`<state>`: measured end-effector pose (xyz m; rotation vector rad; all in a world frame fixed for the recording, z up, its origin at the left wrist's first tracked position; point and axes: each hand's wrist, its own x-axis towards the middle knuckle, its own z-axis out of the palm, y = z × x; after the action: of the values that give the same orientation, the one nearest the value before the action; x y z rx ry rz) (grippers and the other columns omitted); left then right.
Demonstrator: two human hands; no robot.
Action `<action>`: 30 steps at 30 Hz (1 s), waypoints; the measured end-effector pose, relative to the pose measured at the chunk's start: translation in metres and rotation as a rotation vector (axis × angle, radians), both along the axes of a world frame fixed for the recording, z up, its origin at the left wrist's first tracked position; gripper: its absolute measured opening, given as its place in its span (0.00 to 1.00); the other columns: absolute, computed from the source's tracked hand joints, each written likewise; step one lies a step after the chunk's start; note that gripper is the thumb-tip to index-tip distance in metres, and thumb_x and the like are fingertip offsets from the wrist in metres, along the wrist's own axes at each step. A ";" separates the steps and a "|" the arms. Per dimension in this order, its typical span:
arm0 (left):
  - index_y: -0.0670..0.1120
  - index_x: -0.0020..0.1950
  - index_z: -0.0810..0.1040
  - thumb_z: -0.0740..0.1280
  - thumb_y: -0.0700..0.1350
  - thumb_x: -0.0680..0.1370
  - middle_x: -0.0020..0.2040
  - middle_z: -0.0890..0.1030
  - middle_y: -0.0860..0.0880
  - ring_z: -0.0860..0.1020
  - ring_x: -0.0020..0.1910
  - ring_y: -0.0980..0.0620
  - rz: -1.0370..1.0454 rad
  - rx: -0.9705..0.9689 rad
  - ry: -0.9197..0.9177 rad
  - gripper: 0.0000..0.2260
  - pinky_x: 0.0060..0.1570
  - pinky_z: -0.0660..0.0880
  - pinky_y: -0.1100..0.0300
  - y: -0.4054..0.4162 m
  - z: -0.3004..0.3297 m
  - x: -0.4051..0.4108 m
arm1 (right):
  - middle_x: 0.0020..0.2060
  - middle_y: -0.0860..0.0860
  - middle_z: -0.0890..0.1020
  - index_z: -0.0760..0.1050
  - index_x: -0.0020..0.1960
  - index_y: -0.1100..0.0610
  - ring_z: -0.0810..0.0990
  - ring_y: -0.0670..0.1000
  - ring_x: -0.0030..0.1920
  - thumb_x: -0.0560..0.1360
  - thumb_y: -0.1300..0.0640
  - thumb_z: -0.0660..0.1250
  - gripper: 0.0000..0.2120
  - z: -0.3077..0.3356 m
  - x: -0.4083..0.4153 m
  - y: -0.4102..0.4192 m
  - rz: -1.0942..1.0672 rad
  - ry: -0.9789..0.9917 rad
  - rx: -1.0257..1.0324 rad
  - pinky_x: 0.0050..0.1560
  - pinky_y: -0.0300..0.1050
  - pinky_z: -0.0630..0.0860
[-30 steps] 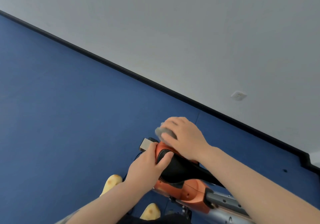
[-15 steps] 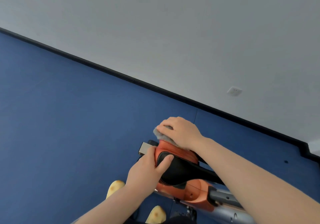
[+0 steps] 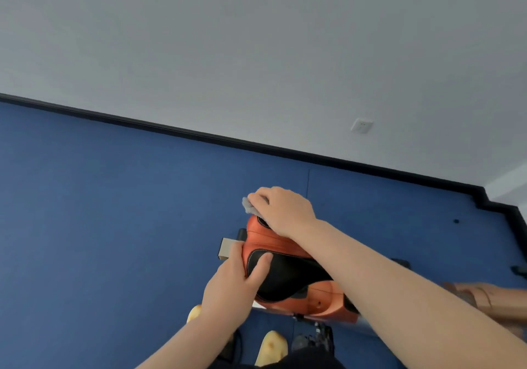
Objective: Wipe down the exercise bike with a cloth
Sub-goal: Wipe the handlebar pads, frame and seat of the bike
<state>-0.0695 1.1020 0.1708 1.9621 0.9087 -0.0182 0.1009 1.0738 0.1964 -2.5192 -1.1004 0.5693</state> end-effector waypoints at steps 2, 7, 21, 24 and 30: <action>0.59 0.52 0.65 0.56 0.67 0.74 0.45 0.80 0.55 0.79 0.43 0.56 -0.001 -0.006 -0.005 0.14 0.46 0.78 0.50 0.000 -0.001 -0.001 | 0.58 0.41 0.75 0.73 0.58 0.40 0.72 0.48 0.60 0.80 0.39 0.49 0.16 -0.005 -0.011 -0.023 0.168 -0.131 0.177 0.50 0.48 0.70; 0.61 0.51 0.64 0.52 0.69 0.72 0.43 0.79 0.55 0.79 0.42 0.57 -0.002 0.024 -0.017 0.16 0.43 0.77 0.54 0.001 -0.003 0.001 | 0.59 0.45 0.77 0.68 0.61 0.44 0.75 0.52 0.60 0.82 0.41 0.44 0.18 -0.005 0.022 -0.034 -0.033 0.225 0.044 0.58 0.56 0.73; 0.55 0.74 0.65 0.50 0.55 0.82 0.71 0.66 0.61 0.60 0.71 0.65 -0.095 0.315 -0.318 0.20 0.71 0.60 0.60 0.007 0.012 0.049 | 0.51 0.46 0.80 0.60 0.62 0.43 0.79 0.53 0.42 0.82 0.42 0.45 0.13 -0.010 -0.010 -0.088 -0.156 -0.153 -0.029 0.39 0.49 0.72; 0.51 0.75 0.65 0.51 0.51 0.82 0.75 0.65 0.57 0.59 0.74 0.61 -0.147 0.358 -0.261 0.21 0.74 0.58 0.59 0.008 0.012 0.057 | 0.50 0.53 0.78 0.64 0.57 0.54 0.76 0.58 0.43 0.83 0.48 0.47 0.12 -0.006 -0.001 -0.049 -0.198 -0.112 -0.155 0.39 0.50 0.68; 0.57 0.74 0.65 0.44 0.61 0.78 0.71 0.63 0.67 0.58 0.69 0.73 -0.058 0.247 -0.279 0.27 0.71 0.61 0.61 0.004 0.011 0.047 | 0.55 0.47 0.78 0.63 0.70 0.46 0.80 0.54 0.48 0.81 0.42 0.42 0.22 -0.006 -0.032 -0.072 -0.151 -0.254 0.098 0.42 0.50 0.72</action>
<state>-0.0223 1.1060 0.1815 2.1505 0.6952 0.3412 0.0687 1.0019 0.1905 -2.6102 -0.9809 0.1531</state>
